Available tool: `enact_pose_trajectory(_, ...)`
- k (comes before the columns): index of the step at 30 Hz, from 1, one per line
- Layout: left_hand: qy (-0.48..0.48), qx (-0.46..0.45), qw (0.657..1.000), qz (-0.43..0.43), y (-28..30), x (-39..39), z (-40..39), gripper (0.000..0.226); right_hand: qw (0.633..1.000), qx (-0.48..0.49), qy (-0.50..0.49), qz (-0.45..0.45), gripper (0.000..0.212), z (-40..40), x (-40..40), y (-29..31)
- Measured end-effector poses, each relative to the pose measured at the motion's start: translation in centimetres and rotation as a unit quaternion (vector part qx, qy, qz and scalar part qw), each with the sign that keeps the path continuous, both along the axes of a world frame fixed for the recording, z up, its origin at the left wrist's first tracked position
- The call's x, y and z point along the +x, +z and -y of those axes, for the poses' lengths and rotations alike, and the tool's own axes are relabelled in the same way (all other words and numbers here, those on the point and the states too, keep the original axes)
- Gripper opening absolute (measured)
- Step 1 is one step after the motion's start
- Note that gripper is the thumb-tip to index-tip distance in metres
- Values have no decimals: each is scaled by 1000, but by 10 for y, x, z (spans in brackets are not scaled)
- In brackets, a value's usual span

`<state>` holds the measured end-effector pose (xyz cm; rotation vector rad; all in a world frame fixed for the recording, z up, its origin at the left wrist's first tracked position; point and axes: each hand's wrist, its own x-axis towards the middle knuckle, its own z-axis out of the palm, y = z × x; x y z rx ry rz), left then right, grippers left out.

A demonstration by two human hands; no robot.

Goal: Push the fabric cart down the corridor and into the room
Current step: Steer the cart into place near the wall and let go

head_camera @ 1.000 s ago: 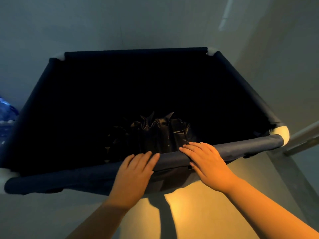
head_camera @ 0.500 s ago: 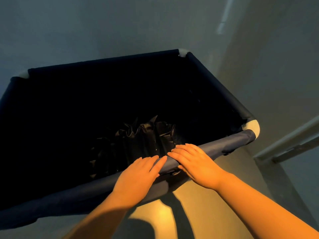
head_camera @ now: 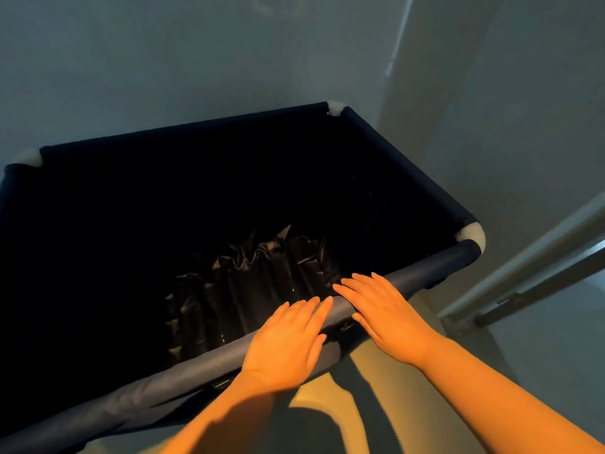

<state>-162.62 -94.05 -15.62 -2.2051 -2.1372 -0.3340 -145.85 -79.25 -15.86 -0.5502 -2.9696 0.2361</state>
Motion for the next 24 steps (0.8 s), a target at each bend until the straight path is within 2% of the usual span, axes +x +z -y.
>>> enact_pose_trajectory(7,-9,-19,1000,-7,0,47,-82,54,997,18,-74,-8,55,-64,50,2)
enact_pose_trajectory(13,-30,-3,1000,7,4,73,-152,58,995,14,-96,-33,53,-124,83,2)
enact_pose_trajectory(18,-59,-4,998,-31,-1,85,-207,56,992,8,-116,-41,51,-167,110,-1)
enact_pose_trajectory(24,-59,17,998,-23,-4,92,-256,53,991,10,-132,-32,51,-209,129,-4)
